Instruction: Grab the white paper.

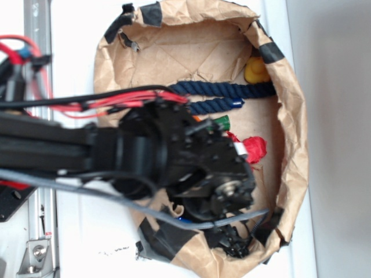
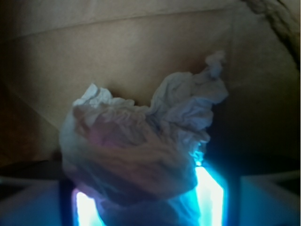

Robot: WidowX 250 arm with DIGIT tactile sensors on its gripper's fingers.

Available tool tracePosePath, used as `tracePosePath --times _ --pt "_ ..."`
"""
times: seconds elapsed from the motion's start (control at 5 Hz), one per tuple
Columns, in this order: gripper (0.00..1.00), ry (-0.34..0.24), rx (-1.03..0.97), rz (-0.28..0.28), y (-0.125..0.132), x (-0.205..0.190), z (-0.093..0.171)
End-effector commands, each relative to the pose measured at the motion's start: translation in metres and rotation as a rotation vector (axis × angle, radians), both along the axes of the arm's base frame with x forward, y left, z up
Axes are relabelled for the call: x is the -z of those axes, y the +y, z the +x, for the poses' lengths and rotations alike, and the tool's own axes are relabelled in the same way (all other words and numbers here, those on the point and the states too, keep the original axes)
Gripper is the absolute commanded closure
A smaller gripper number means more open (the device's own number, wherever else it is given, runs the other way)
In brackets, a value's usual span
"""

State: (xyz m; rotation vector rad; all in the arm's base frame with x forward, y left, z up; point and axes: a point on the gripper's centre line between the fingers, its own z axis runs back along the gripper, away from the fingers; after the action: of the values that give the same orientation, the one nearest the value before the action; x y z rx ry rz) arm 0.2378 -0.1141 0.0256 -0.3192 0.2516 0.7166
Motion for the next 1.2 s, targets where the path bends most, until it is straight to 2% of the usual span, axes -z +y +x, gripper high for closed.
tracePosePath --times 0.0,0.2,0.4,0.6,0.8,1.0 --pt "1.0 -0.239 0.168 0.126 0.024 -0.04 0.012" --pt "1.0 -0.359 0.169 0.228 0.06 -0.08 0.032" --pt "1.0 -0.453 0.231 0.302 0.084 -0.115 0.042" --pt "1.0 -0.508 0.352 0.311 0.098 -0.143 0.041" --pt "1.0 -0.464 0.563 0.338 0.099 -0.155 0.031" --pt "1.0 -0.478 0.67 0.365 0.098 -0.149 0.013"
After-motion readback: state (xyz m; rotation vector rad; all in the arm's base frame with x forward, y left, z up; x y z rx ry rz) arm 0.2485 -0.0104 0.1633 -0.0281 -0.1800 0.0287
